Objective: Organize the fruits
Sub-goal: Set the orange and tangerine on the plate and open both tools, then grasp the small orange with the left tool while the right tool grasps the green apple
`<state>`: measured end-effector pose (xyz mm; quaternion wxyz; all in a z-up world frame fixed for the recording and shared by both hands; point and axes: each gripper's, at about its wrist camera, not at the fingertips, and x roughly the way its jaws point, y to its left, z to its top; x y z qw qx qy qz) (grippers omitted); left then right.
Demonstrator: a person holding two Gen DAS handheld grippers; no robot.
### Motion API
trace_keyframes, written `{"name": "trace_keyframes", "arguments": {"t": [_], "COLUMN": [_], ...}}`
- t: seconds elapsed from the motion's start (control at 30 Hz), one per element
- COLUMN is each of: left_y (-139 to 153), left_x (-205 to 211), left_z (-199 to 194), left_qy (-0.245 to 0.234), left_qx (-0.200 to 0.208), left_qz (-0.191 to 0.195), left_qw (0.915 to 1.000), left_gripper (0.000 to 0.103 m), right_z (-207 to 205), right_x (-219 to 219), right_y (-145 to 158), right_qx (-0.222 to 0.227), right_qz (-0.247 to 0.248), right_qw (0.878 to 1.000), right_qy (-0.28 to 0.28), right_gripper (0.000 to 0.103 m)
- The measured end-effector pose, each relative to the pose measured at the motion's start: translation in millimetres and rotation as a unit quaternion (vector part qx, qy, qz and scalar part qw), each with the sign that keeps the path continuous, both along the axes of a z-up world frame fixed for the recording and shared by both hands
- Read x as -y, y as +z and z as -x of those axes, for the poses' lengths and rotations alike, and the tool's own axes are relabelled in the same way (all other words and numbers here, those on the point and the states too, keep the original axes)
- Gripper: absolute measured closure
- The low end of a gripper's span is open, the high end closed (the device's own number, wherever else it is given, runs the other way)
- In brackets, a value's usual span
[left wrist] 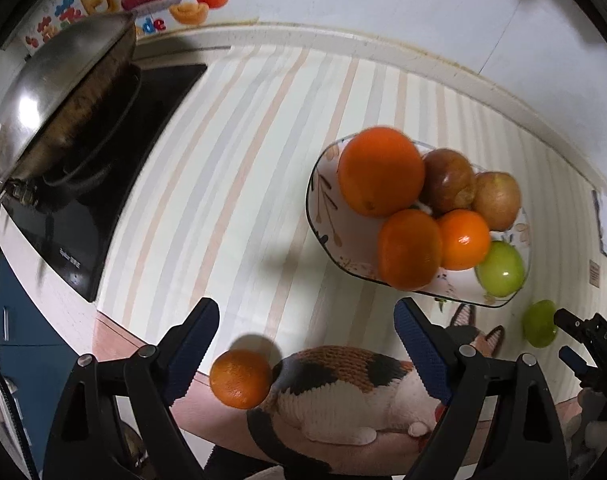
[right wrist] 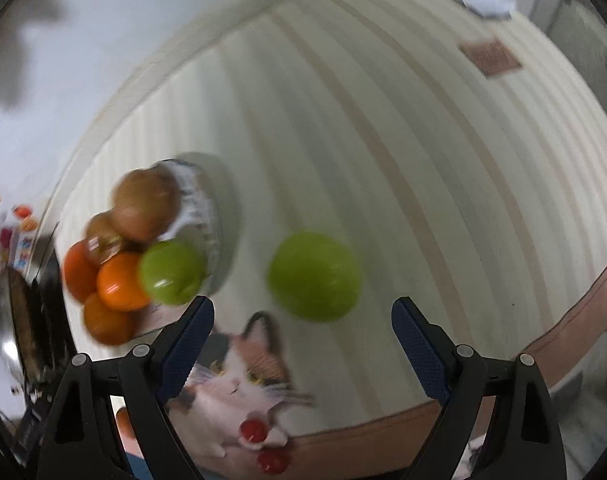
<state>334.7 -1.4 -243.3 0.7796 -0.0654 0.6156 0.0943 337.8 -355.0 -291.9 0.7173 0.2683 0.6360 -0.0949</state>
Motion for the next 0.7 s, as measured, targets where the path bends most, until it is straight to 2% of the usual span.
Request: {"name": "trace_keyframes", "arguments": {"t": [0.1,0.17,0.2,0.27,0.33,0.43,0.57,0.7], "left_y": [-12,-18,-19,-21,-20,-18,-26,-50], "left_x": [-1,-4,-5,-9,-17,-33,-60,-76], "left_z": [-3,-3,-3,-2,2,11,28,39], "left_qy": [0.006,0.012,0.013,0.016,0.018,0.024,0.038,0.049], "left_qx": [-0.014,-0.023,-0.025,-0.031,-0.035,-0.040,-0.062,-0.101], "left_qz": [-0.001,0.000,0.000,0.003,0.013,0.023,0.023,0.037], "left_qw": [0.9999,0.9997,0.9996,0.9994,0.9991,0.9986,0.9971,0.9930], "left_gripper": [0.013,0.013,0.013,0.013,0.013,0.013,0.013,0.013], "right_z": [-5,-9,-11,-13,-13,-4,15,25], "right_x": [7,8,7,5,-7,-34,-87,-126], "right_y": [-20,-33,-39,-44,-40,-31,-25,-35], "right_qx": [-0.005,-0.007,-0.009,-0.001,0.000,0.005,0.009,-0.001], "right_qz": [-0.019,-0.026,-0.030,-0.033,-0.006,-0.013,-0.010,-0.018], "right_qw": [1.000,1.000,0.999,0.999,1.000,0.997,0.987,0.978], "right_qy": [-0.014,-0.014,-0.013,-0.010,0.020,0.073,0.163,0.209], "right_gripper": [0.011,0.021,0.038,0.038,0.038,0.038,0.038,0.038]}}
